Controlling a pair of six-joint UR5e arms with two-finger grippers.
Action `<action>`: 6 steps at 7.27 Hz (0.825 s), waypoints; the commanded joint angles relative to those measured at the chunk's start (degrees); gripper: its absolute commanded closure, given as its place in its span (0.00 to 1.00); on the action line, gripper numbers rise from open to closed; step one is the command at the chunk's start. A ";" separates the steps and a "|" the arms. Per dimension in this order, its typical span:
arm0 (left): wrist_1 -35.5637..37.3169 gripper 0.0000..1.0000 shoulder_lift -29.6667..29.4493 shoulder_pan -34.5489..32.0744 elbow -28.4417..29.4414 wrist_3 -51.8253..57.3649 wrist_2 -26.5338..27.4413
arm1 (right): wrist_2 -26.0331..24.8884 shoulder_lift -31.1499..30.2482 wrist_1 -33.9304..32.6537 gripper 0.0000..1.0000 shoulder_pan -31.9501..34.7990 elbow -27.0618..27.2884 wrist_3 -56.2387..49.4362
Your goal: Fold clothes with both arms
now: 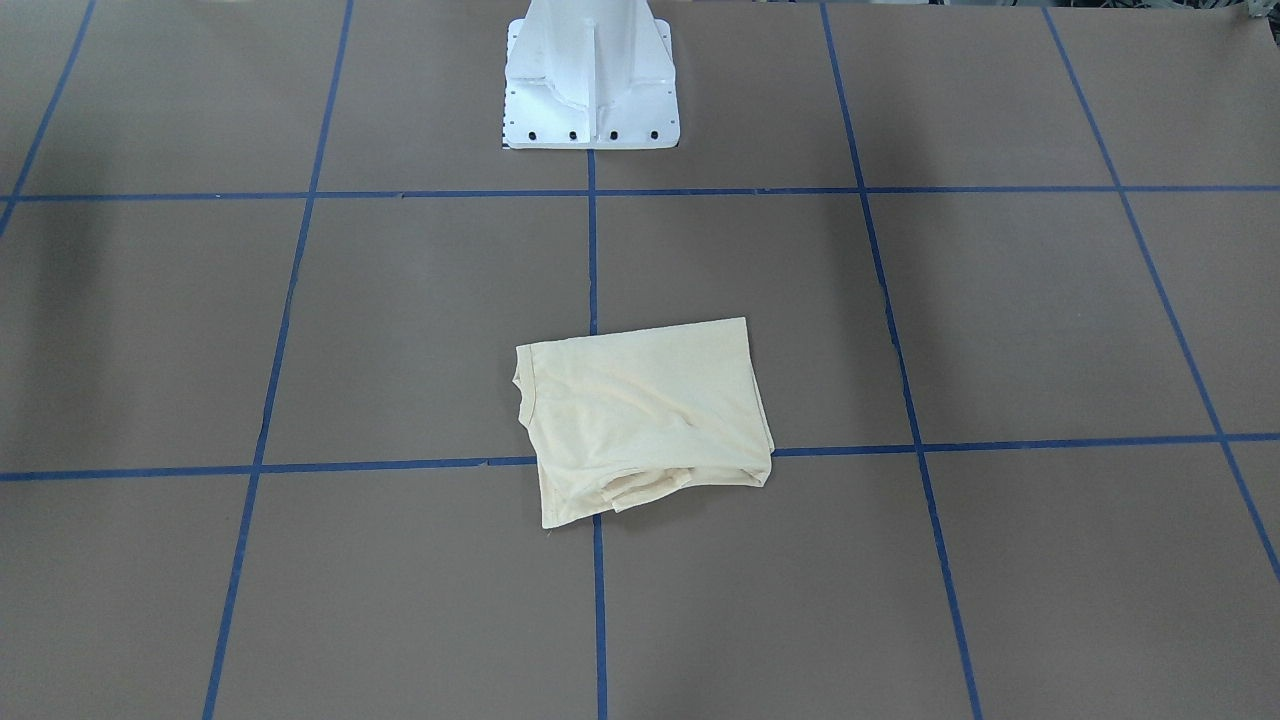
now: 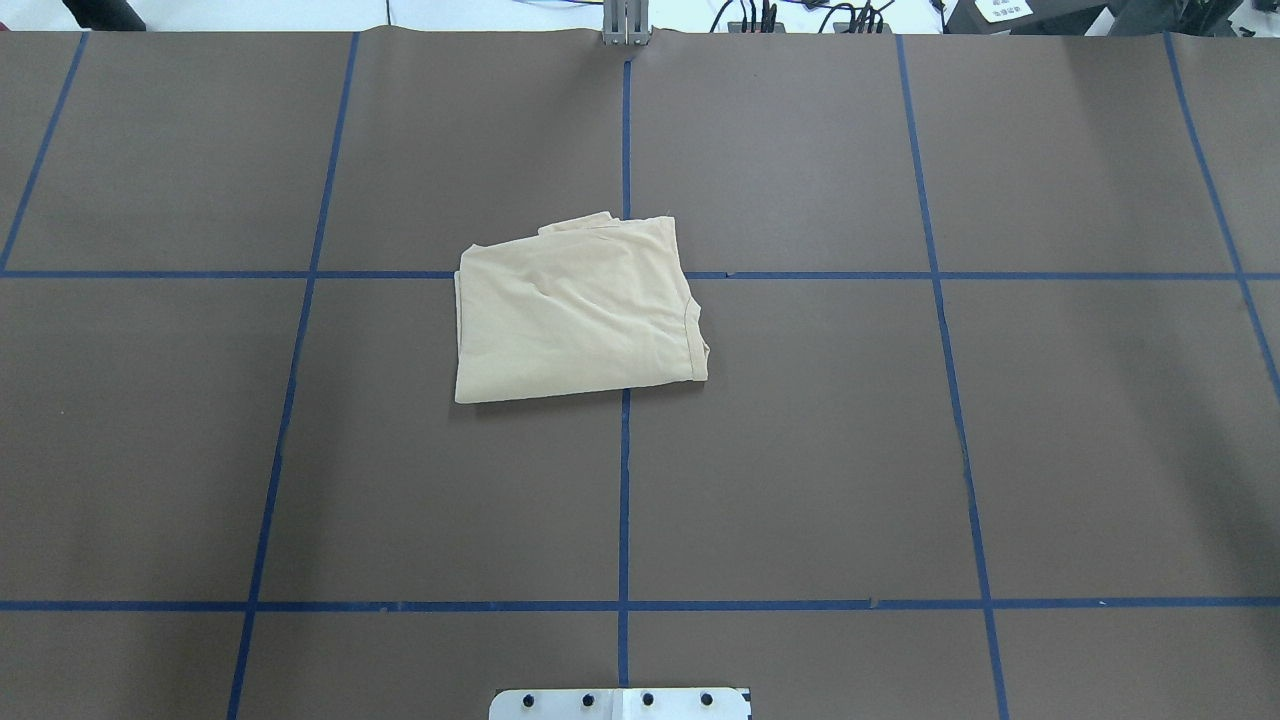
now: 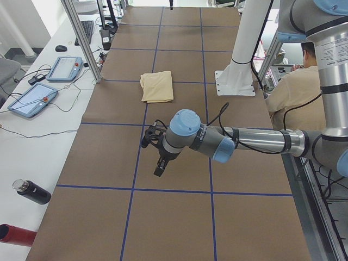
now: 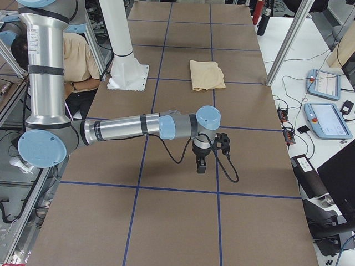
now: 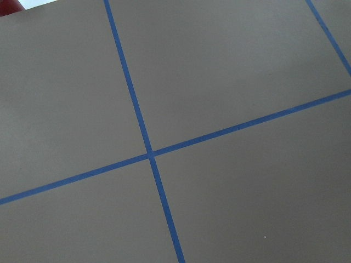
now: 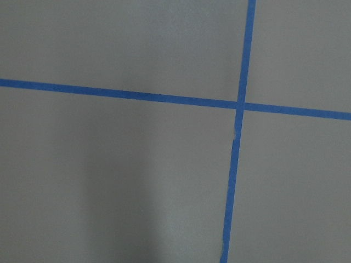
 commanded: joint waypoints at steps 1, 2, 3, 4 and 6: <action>-0.57 0.00 -0.28 0.12 1.10 0.10 0.38 | 0.08 0.00 0.38 0.00 -0.45 -0.67 -0.69; -0.66 0.00 -4.21 0.21 4.07 0.19 -0.05 | 0.78 0.35 0.46 0.00 -0.45 -0.06 -0.61; -0.75 0.00 -5.20 0.47 4.80 0.28 -0.06 | 0.78 0.27 0.55 0.00 -0.45 -0.14 -0.70; -0.66 0.00 -5.65 0.48 4.54 0.45 -0.06 | 0.35 -0.34 0.55 0.00 -0.45 0.99 -0.70; -0.75 0.00 -6.00 0.56 5.59 0.63 -0.23 | -0.53 -2.54 0.64 0.00 -0.27 0.65 -0.78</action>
